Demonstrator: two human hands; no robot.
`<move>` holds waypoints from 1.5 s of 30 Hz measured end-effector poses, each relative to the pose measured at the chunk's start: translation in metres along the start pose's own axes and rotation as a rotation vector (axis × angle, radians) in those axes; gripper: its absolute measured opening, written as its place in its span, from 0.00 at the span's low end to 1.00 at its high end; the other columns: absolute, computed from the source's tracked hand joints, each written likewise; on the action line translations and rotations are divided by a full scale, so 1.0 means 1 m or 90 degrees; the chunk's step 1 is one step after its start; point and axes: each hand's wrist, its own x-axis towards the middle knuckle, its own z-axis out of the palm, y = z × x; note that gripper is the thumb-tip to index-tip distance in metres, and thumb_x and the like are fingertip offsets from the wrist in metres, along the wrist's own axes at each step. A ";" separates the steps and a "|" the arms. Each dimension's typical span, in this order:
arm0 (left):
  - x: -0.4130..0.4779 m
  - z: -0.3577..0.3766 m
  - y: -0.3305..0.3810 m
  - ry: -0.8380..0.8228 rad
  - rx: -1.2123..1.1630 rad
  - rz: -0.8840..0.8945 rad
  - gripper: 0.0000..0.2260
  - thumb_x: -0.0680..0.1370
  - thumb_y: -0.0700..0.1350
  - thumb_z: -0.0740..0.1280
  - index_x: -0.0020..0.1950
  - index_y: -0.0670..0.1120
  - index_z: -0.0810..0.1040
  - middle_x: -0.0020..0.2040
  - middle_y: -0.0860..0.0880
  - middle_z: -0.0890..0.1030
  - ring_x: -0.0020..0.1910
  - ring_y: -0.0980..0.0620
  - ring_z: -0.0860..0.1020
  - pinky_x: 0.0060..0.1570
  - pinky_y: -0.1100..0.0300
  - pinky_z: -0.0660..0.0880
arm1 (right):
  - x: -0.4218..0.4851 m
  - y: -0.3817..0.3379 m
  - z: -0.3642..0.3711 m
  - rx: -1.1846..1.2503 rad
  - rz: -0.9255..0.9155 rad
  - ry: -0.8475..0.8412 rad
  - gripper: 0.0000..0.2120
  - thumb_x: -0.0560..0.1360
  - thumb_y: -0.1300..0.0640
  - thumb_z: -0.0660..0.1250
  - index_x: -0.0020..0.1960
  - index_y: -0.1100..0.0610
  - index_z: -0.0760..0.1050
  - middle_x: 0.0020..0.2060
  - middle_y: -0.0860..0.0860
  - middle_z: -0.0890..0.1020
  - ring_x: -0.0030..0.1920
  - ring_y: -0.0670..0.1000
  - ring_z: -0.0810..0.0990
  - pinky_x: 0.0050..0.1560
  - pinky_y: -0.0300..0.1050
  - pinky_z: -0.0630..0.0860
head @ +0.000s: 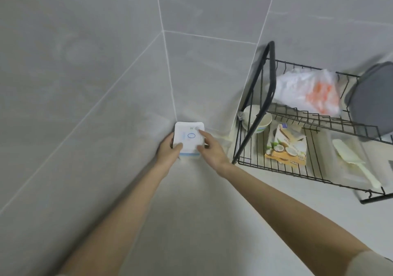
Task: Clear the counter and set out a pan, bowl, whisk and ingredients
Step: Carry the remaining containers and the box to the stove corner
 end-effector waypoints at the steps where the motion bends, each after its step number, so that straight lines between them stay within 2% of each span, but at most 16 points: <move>1: 0.001 0.000 -0.002 -0.005 -0.022 0.000 0.17 0.66 0.43 0.59 0.52 0.54 0.77 0.51 0.51 0.81 0.47 0.53 0.78 0.42 0.60 0.74 | 0.000 0.000 0.002 0.012 0.009 0.016 0.26 0.77 0.64 0.61 0.72 0.47 0.66 0.66 0.52 0.75 0.60 0.51 0.75 0.59 0.39 0.71; 5: -0.002 -0.002 -0.008 -0.020 -0.047 -0.013 0.14 0.65 0.43 0.61 0.47 0.54 0.77 0.49 0.49 0.82 0.46 0.51 0.77 0.45 0.55 0.73 | -0.009 0.002 0.005 0.068 0.036 0.044 0.30 0.75 0.67 0.61 0.74 0.49 0.62 0.64 0.50 0.76 0.60 0.46 0.74 0.54 0.36 0.68; 9: -0.027 0.000 -0.012 -0.035 -0.067 -0.022 0.17 0.74 0.33 0.62 0.56 0.52 0.77 0.51 0.49 0.82 0.46 0.53 0.78 0.42 0.59 0.74 | -0.032 0.009 -0.004 0.075 0.058 0.037 0.27 0.74 0.68 0.61 0.71 0.52 0.68 0.60 0.49 0.79 0.60 0.49 0.76 0.58 0.41 0.73; 12: -0.049 0.002 -0.021 -0.061 -0.073 -0.040 0.19 0.75 0.33 0.62 0.56 0.55 0.76 0.50 0.52 0.82 0.48 0.52 0.79 0.45 0.57 0.77 | -0.049 0.024 -0.013 0.040 0.041 0.032 0.23 0.70 0.65 0.62 0.56 0.40 0.78 0.52 0.48 0.84 0.56 0.50 0.80 0.63 0.53 0.75; 16: -0.082 0.003 -0.032 -0.116 -0.082 -0.095 0.22 0.75 0.35 0.67 0.68 0.49 0.72 0.54 0.44 0.82 0.48 0.50 0.81 0.44 0.62 0.80 | -0.083 0.043 -0.029 0.067 0.069 0.050 0.24 0.70 0.64 0.63 0.44 0.32 0.80 0.46 0.41 0.85 0.55 0.50 0.81 0.63 0.52 0.75; 20: -0.107 0.007 -0.044 -0.124 -0.020 -0.110 0.31 0.71 0.38 0.73 0.72 0.50 0.67 0.50 0.46 0.84 0.47 0.51 0.82 0.53 0.59 0.78 | -0.111 0.053 -0.045 0.104 0.079 0.036 0.22 0.71 0.66 0.63 0.48 0.40 0.82 0.47 0.46 0.86 0.52 0.50 0.82 0.60 0.50 0.77; 24: -0.132 0.022 -0.052 -0.156 0.021 -0.107 0.39 0.69 0.41 0.75 0.75 0.53 0.59 0.46 0.51 0.85 0.48 0.55 0.81 0.55 0.59 0.76 | -0.135 0.059 -0.062 0.134 0.092 0.037 0.18 0.73 0.69 0.63 0.55 0.52 0.81 0.50 0.50 0.84 0.48 0.48 0.82 0.56 0.47 0.78; 27: -0.138 0.027 -0.055 -0.193 0.056 -0.118 0.34 0.71 0.48 0.74 0.73 0.55 0.63 0.50 0.51 0.84 0.50 0.54 0.81 0.55 0.53 0.78 | -0.145 0.070 -0.069 0.161 0.116 0.086 0.17 0.74 0.68 0.65 0.61 0.58 0.78 0.53 0.55 0.83 0.52 0.52 0.80 0.62 0.50 0.75; 30: -0.128 0.024 -0.053 -0.172 0.117 -0.109 0.32 0.71 0.56 0.71 0.73 0.55 0.63 0.59 0.52 0.78 0.57 0.54 0.77 0.59 0.51 0.76 | -0.162 0.081 -0.067 0.224 0.155 0.145 0.18 0.74 0.64 0.67 0.64 0.58 0.74 0.54 0.54 0.80 0.52 0.52 0.79 0.59 0.48 0.77; 33: -0.114 0.022 -0.041 -0.188 0.081 -0.082 0.20 0.78 0.50 0.66 0.69 0.50 0.70 0.57 0.51 0.78 0.57 0.52 0.76 0.60 0.52 0.75 | -0.176 0.090 -0.059 0.377 0.236 0.137 0.19 0.74 0.60 0.69 0.63 0.59 0.73 0.53 0.54 0.79 0.50 0.53 0.79 0.57 0.51 0.79; 35: -0.105 0.024 -0.032 -0.207 0.074 -0.061 0.07 0.79 0.46 0.63 0.56 0.49 0.78 0.51 0.49 0.79 0.51 0.52 0.77 0.57 0.52 0.75 | -0.185 0.090 -0.055 0.476 0.262 0.098 0.14 0.74 0.60 0.68 0.59 0.61 0.77 0.51 0.56 0.81 0.50 0.54 0.80 0.58 0.51 0.78; 36: -0.101 0.023 -0.030 -0.214 0.084 -0.050 0.07 0.79 0.46 0.63 0.51 0.49 0.80 0.49 0.48 0.80 0.49 0.52 0.77 0.57 0.51 0.75 | -0.187 0.088 -0.052 0.520 0.267 0.079 0.09 0.75 0.61 0.67 0.54 0.60 0.80 0.48 0.56 0.81 0.50 0.54 0.79 0.58 0.51 0.78; 38: -0.093 0.026 -0.029 -0.228 0.093 -0.053 0.08 0.79 0.45 0.64 0.48 0.46 0.82 0.46 0.46 0.82 0.47 0.51 0.78 0.56 0.52 0.76 | -0.191 0.083 -0.049 0.596 0.278 0.079 0.06 0.75 0.62 0.66 0.45 0.59 0.82 0.42 0.55 0.81 0.47 0.55 0.79 0.58 0.51 0.78; 41: -0.088 0.027 -0.030 -0.231 0.099 -0.074 0.08 0.78 0.46 0.66 0.48 0.43 0.82 0.43 0.45 0.81 0.44 0.50 0.79 0.48 0.60 0.78 | -0.193 0.080 -0.050 0.609 0.257 0.089 0.11 0.75 0.64 0.65 0.39 0.57 0.84 0.40 0.55 0.84 0.46 0.54 0.82 0.57 0.50 0.79; 43: -0.091 0.027 -0.031 -0.261 0.104 -0.084 0.10 0.77 0.47 0.67 0.49 0.42 0.82 0.41 0.46 0.81 0.40 0.52 0.79 0.44 0.61 0.80 | -0.195 0.080 -0.051 0.560 0.243 0.077 0.09 0.75 0.63 0.66 0.48 0.57 0.84 0.47 0.54 0.84 0.49 0.54 0.82 0.56 0.48 0.79; 45: -0.099 0.029 -0.031 -0.301 0.099 -0.101 0.10 0.77 0.49 0.68 0.49 0.43 0.82 0.41 0.47 0.82 0.36 0.53 0.80 0.44 0.60 0.81 | -0.199 0.086 -0.055 0.533 0.256 0.092 0.13 0.74 0.62 0.67 0.57 0.57 0.81 0.49 0.52 0.83 0.49 0.53 0.81 0.55 0.46 0.79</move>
